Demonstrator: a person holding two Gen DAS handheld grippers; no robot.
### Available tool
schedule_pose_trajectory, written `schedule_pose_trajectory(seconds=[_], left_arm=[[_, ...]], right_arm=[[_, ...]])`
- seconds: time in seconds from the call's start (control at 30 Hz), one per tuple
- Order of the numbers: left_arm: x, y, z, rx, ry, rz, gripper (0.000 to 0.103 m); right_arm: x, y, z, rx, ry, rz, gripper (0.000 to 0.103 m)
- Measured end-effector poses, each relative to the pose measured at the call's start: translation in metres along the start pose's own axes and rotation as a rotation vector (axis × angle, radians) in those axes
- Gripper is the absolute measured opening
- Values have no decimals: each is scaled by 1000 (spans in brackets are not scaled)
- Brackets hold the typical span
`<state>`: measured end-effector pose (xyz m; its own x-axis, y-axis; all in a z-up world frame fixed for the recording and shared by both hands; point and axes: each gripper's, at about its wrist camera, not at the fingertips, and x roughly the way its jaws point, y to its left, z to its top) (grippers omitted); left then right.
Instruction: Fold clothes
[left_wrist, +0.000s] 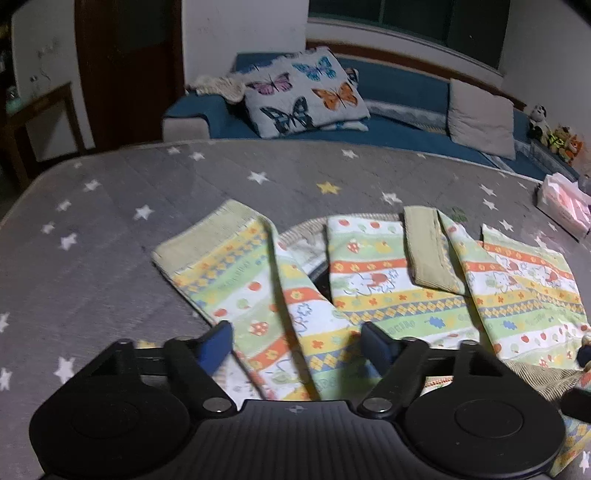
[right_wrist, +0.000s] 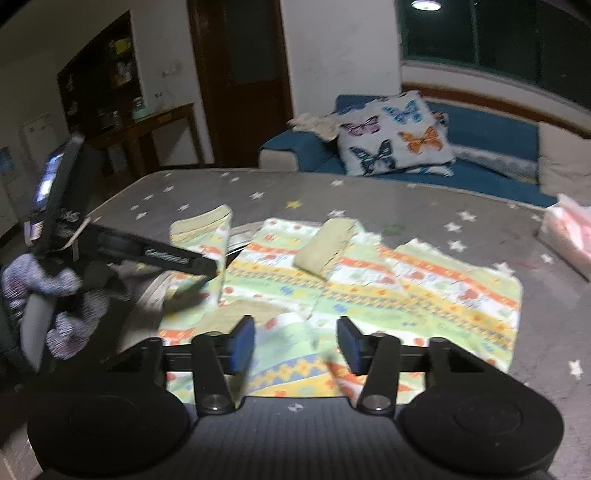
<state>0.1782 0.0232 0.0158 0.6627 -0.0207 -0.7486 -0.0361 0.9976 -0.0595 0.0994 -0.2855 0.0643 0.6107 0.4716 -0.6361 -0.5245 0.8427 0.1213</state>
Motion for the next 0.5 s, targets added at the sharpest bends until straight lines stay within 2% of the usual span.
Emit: schedule_pose_trajectory(seconds=[0.07,0.13,0.17,0.23,0.33,0.5], left_arm=[[4,1,-1,-10,17,-22,59],[6,2,-2,-17,30,-44,35],[6,2,-3,-17,30,-55,30],[3,2,-4,-17,23,-68,11],[-8,6,-7,-37,-4,-76,3],[-41,17,-16,-68,-73,-88,0]], right_arm=[[-1,2,-2,-4,8,22,32],[-5,4,-5,-10,6,32,27],[-7,6,-6,-13,5,37,25],[-13,7,-8,-22,-1,42,23],[-22,10,-12,-36,-11,49,20],[-37,13,-20,-60,-25,61,17]])
